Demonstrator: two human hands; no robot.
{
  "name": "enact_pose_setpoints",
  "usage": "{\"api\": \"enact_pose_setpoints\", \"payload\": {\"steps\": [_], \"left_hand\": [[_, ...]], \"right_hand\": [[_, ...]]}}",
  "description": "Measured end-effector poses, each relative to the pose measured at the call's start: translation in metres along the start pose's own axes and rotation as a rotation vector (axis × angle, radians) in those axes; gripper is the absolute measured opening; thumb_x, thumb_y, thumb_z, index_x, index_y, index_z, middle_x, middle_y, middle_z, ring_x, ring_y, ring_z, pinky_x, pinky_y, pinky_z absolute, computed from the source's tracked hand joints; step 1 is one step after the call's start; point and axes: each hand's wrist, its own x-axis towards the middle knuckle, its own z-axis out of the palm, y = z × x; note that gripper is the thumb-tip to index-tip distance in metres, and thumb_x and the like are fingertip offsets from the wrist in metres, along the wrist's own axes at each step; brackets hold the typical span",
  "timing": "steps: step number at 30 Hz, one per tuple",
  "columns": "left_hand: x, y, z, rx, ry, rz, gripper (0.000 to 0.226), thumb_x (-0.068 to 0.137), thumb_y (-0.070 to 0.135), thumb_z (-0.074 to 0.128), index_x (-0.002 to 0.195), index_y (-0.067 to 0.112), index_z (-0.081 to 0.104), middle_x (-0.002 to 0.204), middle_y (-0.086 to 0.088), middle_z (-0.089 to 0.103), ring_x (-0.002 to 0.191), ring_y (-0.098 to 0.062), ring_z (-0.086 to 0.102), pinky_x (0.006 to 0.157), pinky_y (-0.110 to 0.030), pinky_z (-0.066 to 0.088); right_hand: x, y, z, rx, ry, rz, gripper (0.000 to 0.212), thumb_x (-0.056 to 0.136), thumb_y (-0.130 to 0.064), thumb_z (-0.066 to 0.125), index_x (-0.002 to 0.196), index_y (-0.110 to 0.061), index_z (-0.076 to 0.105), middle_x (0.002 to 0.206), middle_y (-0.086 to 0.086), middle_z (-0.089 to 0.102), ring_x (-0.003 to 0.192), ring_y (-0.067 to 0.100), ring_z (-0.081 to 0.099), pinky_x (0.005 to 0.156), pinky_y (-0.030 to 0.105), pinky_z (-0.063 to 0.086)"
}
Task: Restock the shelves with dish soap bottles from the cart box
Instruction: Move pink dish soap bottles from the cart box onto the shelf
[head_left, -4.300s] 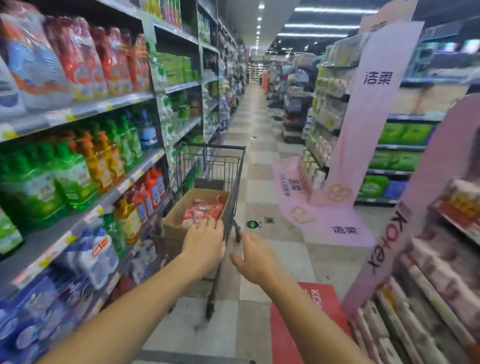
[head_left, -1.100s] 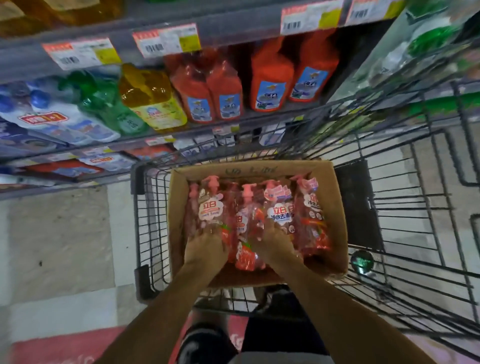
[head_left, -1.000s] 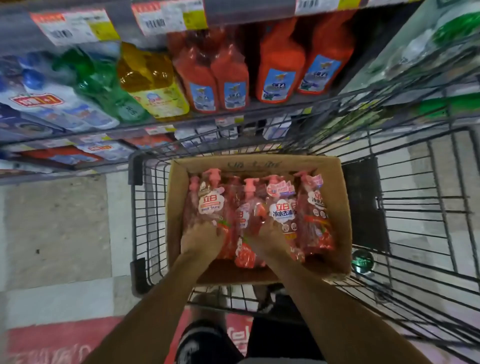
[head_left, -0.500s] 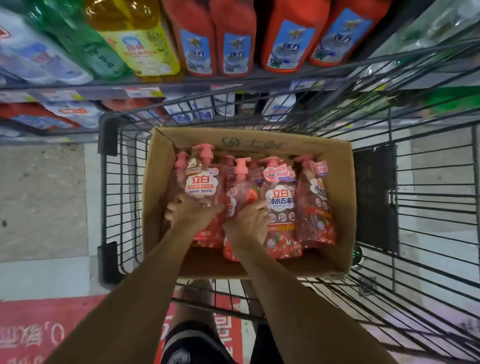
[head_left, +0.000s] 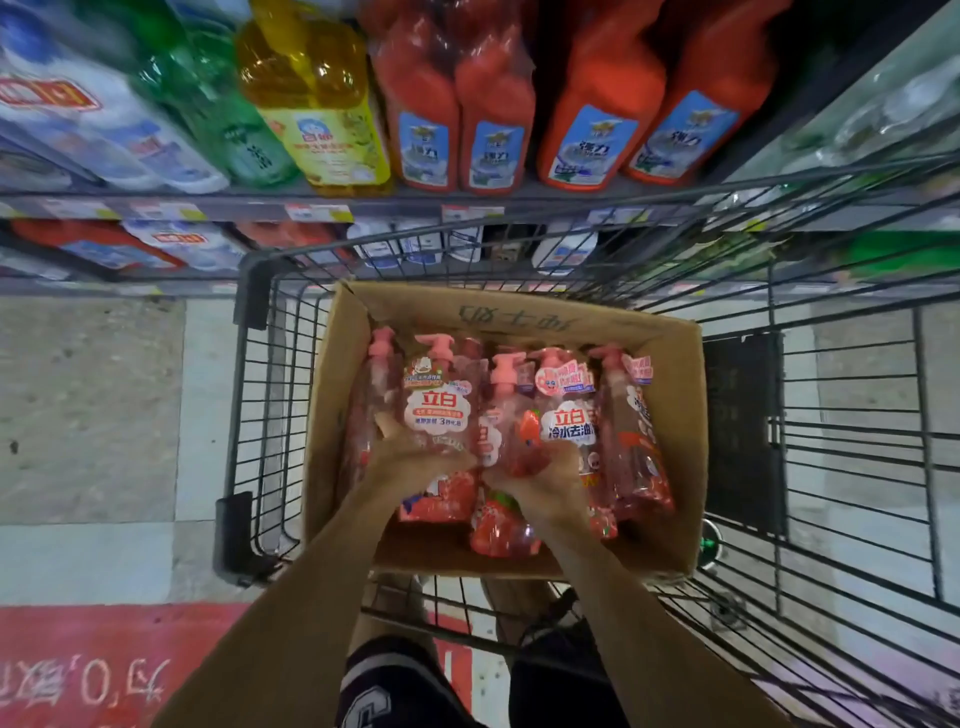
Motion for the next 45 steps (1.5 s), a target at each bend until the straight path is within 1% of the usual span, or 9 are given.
{"api": "enact_pose_setpoints", "payload": {"steps": [5,11,16,20,23,28,34,41,45], "left_hand": [[-0.027,-0.026,-0.004,-0.121,-0.201,0.097,0.061,0.068,0.013,0.089,0.109,0.032,0.05,0.1,0.015,0.063,0.098,0.0,0.063,0.074,-0.009,0.046],[-0.023,-0.026,0.002,-0.146,-0.389,0.125,0.086,0.053,0.045,0.094,0.126,0.04,0.05,0.118,0.013,0.07,0.114,-0.01,0.064,0.106,-0.046,0.045],[-0.025,-0.028,0.016,-0.215,-0.341,0.143,0.068,0.065,0.014,0.091,0.119,0.033,0.053,0.111,0.006,0.073,0.107,-0.013,0.067,0.101,-0.042,0.049],[-0.038,-0.032,0.021,-0.398,-0.243,0.061,0.095,0.055,0.034,0.093,0.132,0.03,0.036,0.118,0.001,0.066,0.107,-0.021,0.067,0.09,-0.046,0.056],[-0.054,-0.034,0.025,-0.56,-0.118,0.023,0.071,0.071,0.038,0.08,0.131,0.033,0.042,0.116,0.0,0.067,0.096,-0.02,0.071,0.074,-0.04,0.059],[-0.076,-0.042,0.004,-0.694,-0.136,0.051,0.055,0.076,0.032,0.082,0.126,0.03,0.059,0.112,-0.005,0.074,0.097,-0.028,0.073,0.087,-0.055,0.056],[-0.109,-0.051,-0.062,-0.541,-0.075,0.218,0.077,0.057,0.046,0.091,0.123,0.027,0.057,0.112,0.0,0.073,0.097,-0.024,0.073,0.088,-0.053,0.055],[-0.155,-0.083,-0.146,-0.483,0.124,0.393,0.053,0.065,0.035,0.09,0.105,0.021,0.057,0.094,0.003,0.075,0.075,-0.013,0.074,0.057,-0.031,0.057],[-0.186,-0.117,-0.208,-0.527,0.209,0.506,0.075,0.051,0.036,0.095,0.109,0.012,0.055,0.103,-0.001,0.07,0.08,-0.012,0.074,0.063,-0.028,0.058]], "right_hand": [[-0.004,0.021,-0.044,0.208,-0.128,0.051,0.075,0.05,-0.015,0.096,0.116,-0.022,0.061,0.109,-0.001,0.075,0.1,0.018,0.072,0.09,0.044,0.057],[0.0,0.032,-0.068,0.518,-0.252,0.207,0.075,0.065,-0.013,0.085,0.133,-0.019,0.053,0.118,0.008,0.073,0.108,0.033,0.069,0.092,0.052,0.053],[0.003,0.031,-0.068,0.564,-0.246,0.235,0.076,0.066,-0.021,0.084,0.135,-0.026,0.052,0.12,0.01,0.071,0.105,0.033,0.071,0.094,0.057,0.053],[-0.005,0.021,-0.069,0.475,-0.266,0.166,0.081,0.062,-0.032,0.091,0.134,-0.034,0.053,0.122,0.005,0.07,0.105,0.029,0.071,0.093,0.056,0.054],[-0.016,0.001,-0.069,0.355,-0.263,0.077,0.105,0.04,-0.051,0.097,0.134,-0.034,0.052,0.116,-0.001,0.073,0.103,0.025,0.072,0.094,0.055,0.055],[-0.039,-0.031,-0.057,0.286,-0.23,-0.058,0.083,0.064,-0.028,0.093,0.135,-0.025,0.049,0.109,-0.008,0.074,0.101,0.008,0.068,0.09,0.031,0.051],[-0.086,-0.062,-0.035,0.176,-0.263,-0.219,0.094,0.04,-0.053,0.096,0.122,-0.039,0.052,0.111,-0.009,0.075,0.109,0.013,0.068,0.106,0.043,0.046],[-0.159,-0.103,0.016,0.056,-0.292,-0.456,0.08,0.047,-0.041,0.095,0.12,-0.029,0.063,0.103,-0.013,0.076,0.098,0.008,0.072,0.093,0.034,0.055],[-0.211,-0.118,0.062,0.001,-0.295,-0.562,0.072,0.056,-0.031,0.094,0.122,-0.023,0.066,0.104,-0.014,0.076,0.099,0.006,0.071,0.09,0.03,0.057]]}}
